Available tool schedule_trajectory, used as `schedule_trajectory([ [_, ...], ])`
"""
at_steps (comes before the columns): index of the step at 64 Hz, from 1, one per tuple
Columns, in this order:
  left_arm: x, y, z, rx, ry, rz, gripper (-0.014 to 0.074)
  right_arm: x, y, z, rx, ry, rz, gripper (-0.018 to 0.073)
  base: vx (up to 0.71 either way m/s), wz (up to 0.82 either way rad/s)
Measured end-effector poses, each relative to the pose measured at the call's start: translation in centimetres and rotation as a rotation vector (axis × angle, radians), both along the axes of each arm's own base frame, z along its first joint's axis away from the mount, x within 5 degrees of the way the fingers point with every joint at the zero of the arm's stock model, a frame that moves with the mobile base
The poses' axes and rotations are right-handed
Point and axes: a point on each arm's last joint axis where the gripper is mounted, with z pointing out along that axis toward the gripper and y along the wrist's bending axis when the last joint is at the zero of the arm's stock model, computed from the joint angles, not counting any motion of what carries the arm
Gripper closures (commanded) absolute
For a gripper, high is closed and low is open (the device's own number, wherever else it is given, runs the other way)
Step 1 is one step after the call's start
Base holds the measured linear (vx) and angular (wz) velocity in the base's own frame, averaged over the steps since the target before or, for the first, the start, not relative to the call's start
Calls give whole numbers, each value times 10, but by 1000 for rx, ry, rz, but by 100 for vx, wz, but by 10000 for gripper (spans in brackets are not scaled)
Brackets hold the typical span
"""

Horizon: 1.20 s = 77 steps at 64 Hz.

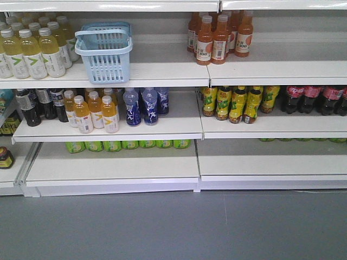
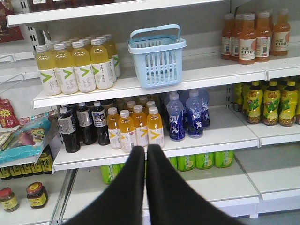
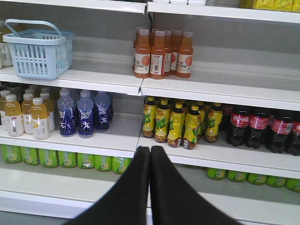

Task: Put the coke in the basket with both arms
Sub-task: 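Drive closer, aligning the left gripper with the light-blue basket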

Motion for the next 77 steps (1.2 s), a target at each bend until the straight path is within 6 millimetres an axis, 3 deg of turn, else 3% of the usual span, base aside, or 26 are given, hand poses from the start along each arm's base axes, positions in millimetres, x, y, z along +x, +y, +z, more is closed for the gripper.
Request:
schedule_trajectory([
  [77, 0, 0, 0, 0, 0, 0, 602, 0, 0, 0, 0, 0, 0, 569, 9, 2],
])
